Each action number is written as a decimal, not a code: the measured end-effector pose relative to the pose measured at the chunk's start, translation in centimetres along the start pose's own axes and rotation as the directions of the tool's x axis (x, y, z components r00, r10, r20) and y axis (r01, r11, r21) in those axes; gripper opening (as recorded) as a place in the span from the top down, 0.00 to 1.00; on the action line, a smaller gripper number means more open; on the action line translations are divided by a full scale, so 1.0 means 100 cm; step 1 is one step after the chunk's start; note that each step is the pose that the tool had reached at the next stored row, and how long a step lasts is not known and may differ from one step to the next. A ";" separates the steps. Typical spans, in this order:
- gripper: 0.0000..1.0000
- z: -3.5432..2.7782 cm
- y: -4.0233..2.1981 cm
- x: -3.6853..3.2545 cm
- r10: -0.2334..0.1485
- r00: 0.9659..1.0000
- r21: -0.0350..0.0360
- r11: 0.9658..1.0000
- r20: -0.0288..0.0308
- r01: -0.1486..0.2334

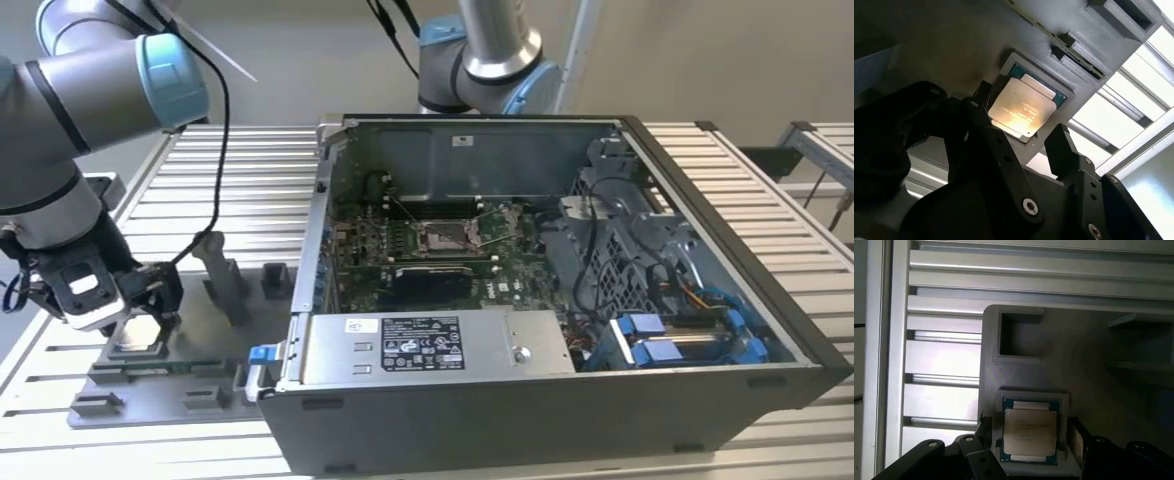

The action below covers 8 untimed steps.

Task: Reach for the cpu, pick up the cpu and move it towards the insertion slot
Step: 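Pick up the cpu and move it towards the insertion slot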

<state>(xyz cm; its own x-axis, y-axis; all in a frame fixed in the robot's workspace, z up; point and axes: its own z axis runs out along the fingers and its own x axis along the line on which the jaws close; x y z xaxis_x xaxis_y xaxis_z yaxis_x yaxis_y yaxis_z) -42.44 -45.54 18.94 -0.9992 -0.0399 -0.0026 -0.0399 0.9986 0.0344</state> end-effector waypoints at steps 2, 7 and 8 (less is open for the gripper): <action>0.00 0.0013 -0.0001 0.0000 0.000 1.000 0.000 1.000 0.000 0.000; 0.00 0.0032 -0.0002 0.0000 0.000 1.000 0.000 1.000 0.000 0.000; 0.00 0.0036 -0.0003 0.0000 0.000 1.000 0.000 1.000 0.000 0.000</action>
<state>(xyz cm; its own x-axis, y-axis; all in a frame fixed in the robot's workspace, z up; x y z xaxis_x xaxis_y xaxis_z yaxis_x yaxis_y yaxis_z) -42.44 -45.55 18.58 -0.9992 -0.0398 -0.0027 -0.0399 0.9986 0.0344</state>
